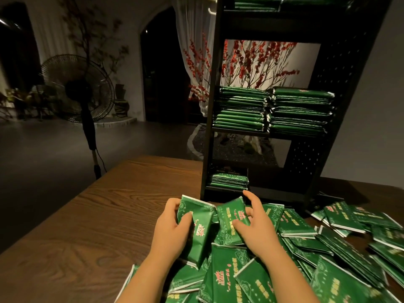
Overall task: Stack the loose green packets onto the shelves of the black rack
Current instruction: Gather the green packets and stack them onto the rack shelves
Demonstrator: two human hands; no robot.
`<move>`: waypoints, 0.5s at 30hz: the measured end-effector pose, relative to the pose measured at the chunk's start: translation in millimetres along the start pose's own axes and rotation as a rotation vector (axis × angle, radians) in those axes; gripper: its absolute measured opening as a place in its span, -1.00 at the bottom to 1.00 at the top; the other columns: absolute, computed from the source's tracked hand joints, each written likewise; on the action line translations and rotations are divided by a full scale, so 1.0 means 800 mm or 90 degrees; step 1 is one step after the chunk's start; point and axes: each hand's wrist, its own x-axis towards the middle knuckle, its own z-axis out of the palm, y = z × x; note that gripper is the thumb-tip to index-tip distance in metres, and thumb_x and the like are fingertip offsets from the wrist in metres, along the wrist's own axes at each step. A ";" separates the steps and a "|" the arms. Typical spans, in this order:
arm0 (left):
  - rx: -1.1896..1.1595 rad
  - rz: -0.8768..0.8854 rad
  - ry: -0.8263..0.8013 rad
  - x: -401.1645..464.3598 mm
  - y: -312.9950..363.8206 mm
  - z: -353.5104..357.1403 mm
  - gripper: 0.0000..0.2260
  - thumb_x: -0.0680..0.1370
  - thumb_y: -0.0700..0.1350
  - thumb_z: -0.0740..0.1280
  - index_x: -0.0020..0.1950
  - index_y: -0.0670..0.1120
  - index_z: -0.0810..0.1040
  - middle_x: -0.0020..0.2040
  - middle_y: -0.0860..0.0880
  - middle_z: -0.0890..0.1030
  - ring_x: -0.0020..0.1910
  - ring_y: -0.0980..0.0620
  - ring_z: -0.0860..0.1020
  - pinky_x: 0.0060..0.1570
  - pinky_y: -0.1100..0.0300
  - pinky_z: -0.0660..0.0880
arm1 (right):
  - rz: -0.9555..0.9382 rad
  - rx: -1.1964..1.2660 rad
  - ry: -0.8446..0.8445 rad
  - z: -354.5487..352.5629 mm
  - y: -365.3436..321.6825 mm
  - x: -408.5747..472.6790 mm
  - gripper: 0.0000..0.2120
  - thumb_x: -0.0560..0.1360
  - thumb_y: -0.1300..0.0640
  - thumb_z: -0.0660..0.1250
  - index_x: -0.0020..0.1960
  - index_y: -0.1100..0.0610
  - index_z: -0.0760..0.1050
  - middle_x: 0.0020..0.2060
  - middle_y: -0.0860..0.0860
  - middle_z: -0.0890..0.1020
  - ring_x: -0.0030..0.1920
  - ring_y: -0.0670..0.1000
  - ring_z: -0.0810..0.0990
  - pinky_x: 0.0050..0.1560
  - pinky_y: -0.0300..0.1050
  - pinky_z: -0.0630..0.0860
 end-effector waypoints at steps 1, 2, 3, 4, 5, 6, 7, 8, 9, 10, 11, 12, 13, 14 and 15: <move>-0.028 -0.018 -0.006 -0.001 0.000 0.000 -0.85 0.56 -0.22 0.32 -0.02 0.04 0.49 -0.20 -0.02 0.63 -0.27 0.01 0.55 -0.27 0.19 0.43 | -0.014 0.042 0.001 0.000 0.000 0.000 -0.38 0.53 0.25 0.37 0.44 -0.20 0.24 0.37 0.07 0.43 0.35 0.04 0.45 -0.16 -0.40 0.44; -0.057 -0.033 -0.011 0.000 0.000 0.000 -0.83 0.55 -0.25 0.31 -0.03 0.04 0.51 -0.20 -0.02 0.64 -0.26 -0.03 0.56 -0.25 0.15 0.45 | -0.033 0.078 0.011 0.000 0.000 0.001 -0.48 0.52 0.29 0.36 0.32 -0.19 0.37 0.29 0.00 0.50 0.32 -0.05 0.46 -0.10 -0.37 0.46; -0.095 -0.048 -0.020 -0.001 0.001 0.000 -0.82 0.55 -0.26 0.31 -0.04 0.03 0.53 -0.20 -0.03 0.64 -0.25 -0.04 0.57 -0.23 0.10 0.48 | -0.048 0.102 0.021 0.001 -0.001 0.001 -0.58 0.51 0.31 0.37 0.17 -0.16 0.47 0.16 -0.07 0.57 0.17 -0.15 0.53 -0.06 -0.34 0.47; -0.144 -0.063 -0.031 0.000 0.002 0.001 -0.83 0.56 -0.26 0.33 -0.05 0.02 0.56 -0.19 -0.07 0.66 -0.24 -0.05 0.58 -0.20 0.03 0.51 | -0.057 0.120 0.025 0.000 -0.003 0.001 -0.68 0.51 0.32 0.38 0.06 -0.11 0.53 0.00 -0.08 0.61 -0.09 -0.21 0.56 -0.12 -0.32 0.48; -0.204 -0.080 -0.042 -0.001 0.004 0.003 -0.86 0.57 -0.25 0.34 -0.05 0.00 0.57 -0.16 -0.13 0.67 -0.21 -0.08 0.60 -0.17 -0.03 0.54 | -0.053 0.143 0.021 -0.001 -0.007 -0.001 -0.74 0.51 0.31 0.38 -0.01 -0.06 0.58 -0.13 -0.06 0.62 -0.30 -0.19 0.51 -0.24 -0.33 0.45; -0.268 -0.100 -0.050 -0.001 0.007 0.005 -0.90 0.58 -0.23 0.35 -0.02 -0.03 0.58 -0.12 -0.19 0.68 -0.19 -0.12 0.62 -0.13 -0.08 0.55 | -0.046 0.169 0.012 -0.001 -0.011 -0.003 -0.78 0.52 0.29 0.37 -0.03 -0.03 0.61 -0.20 -0.04 0.64 -0.37 -0.16 0.51 -0.30 -0.34 0.45; -0.329 -0.120 -0.057 -0.001 0.012 0.007 -0.94 0.59 -0.21 0.35 0.03 -0.07 0.57 -0.09 -0.23 0.68 -0.16 -0.15 0.63 -0.09 -0.11 0.56 | -0.039 0.193 -0.001 0.000 -0.013 -0.003 -0.79 0.54 0.27 0.35 -0.03 -0.02 0.64 -0.19 -0.02 0.66 -0.32 -0.13 0.57 -0.27 -0.32 0.50; -0.382 -0.140 -0.058 0.000 0.016 0.009 -0.92 0.59 -0.20 0.33 0.07 -0.12 0.55 -0.07 -0.25 0.69 -0.15 -0.17 0.65 -0.07 -0.11 0.57 | -0.036 0.213 -0.023 0.001 -0.014 -0.003 -0.79 0.56 0.24 0.33 -0.03 -0.04 0.66 -0.15 0.00 0.69 -0.20 -0.09 0.64 -0.17 -0.25 0.57; -0.433 -0.158 -0.052 0.000 0.019 0.011 -0.90 0.60 -0.20 0.32 0.11 -0.15 0.53 -0.06 -0.24 0.69 -0.15 -0.16 0.65 -0.09 -0.08 0.59 | -0.035 0.219 -0.049 0.003 -0.016 -0.004 -0.79 0.58 0.20 0.32 -0.01 -0.07 0.67 -0.10 0.00 0.70 -0.09 -0.03 0.67 -0.07 -0.15 0.61; -0.476 -0.169 -0.043 0.001 0.022 0.013 -0.89 0.61 -0.21 0.30 0.12 -0.16 0.52 -0.06 -0.22 0.70 -0.16 -0.13 0.66 -0.12 -0.03 0.61 | -0.034 0.218 -0.076 0.006 -0.018 -0.004 -0.80 0.58 0.16 0.32 0.01 -0.09 0.67 -0.08 -0.02 0.70 -0.03 0.00 0.67 -0.02 -0.11 0.62; -0.510 -0.177 -0.037 0.000 0.025 0.014 -0.89 0.61 -0.21 0.29 0.13 -0.15 0.52 -0.05 -0.22 0.70 -0.16 -0.12 0.66 -0.13 -0.01 0.61 | -0.036 0.198 -0.100 0.009 -0.017 -0.005 -0.82 0.57 0.13 0.34 0.04 -0.11 0.65 -0.07 -0.05 0.70 -0.01 -0.01 0.67 -0.04 -0.16 0.60; -0.525 -0.178 -0.040 0.000 0.026 0.015 -0.88 0.61 -0.22 0.29 0.14 -0.14 0.52 -0.02 -0.23 0.69 -0.13 -0.14 0.65 -0.09 -0.05 0.61 | -0.043 0.174 -0.116 0.011 -0.017 -0.006 -0.83 0.54 0.10 0.37 0.07 -0.13 0.63 -0.07 -0.07 0.69 -0.02 -0.04 0.66 -0.07 -0.23 0.57; -0.528 -0.175 -0.046 0.000 0.025 0.016 -0.86 0.60 -0.22 0.30 0.16 -0.13 0.53 0.01 -0.23 0.69 -0.09 -0.18 0.65 -0.03 -0.11 0.60 | -0.053 0.157 -0.127 0.012 -0.019 -0.007 -0.81 0.52 0.09 0.39 0.10 -0.13 0.60 -0.08 -0.09 0.69 -0.03 -0.05 0.66 -0.10 -0.27 0.54; -0.505 -0.163 -0.051 -0.001 0.023 0.017 -0.84 0.59 -0.23 0.31 0.16 -0.12 0.53 0.02 -0.21 0.69 -0.05 -0.20 0.65 0.01 -0.15 0.59 | -0.061 0.155 -0.139 0.014 -0.019 -0.006 -0.79 0.51 0.10 0.41 0.12 -0.12 0.58 -0.09 -0.11 0.69 -0.05 -0.07 0.66 -0.12 -0.30 0.53; -0.477 -0.146 -0.056 -0.002 0.022 0.017 -0.83 0.57 -0.25 0.34 0.15 -0.10 0.54 0.01 -0.18 0.69 -0.03 -0.20 0.66 0.03 -0.16 0.59 | -0.062 0.165 -0.148 0.015 -0.019 -0.007 -0.77 0.51 0.16 0.42 0.12 -0.08 0.56 -0.12 -0.12 0.70 -0.09 -0.10 0.67 -0.14 -0.32 0.53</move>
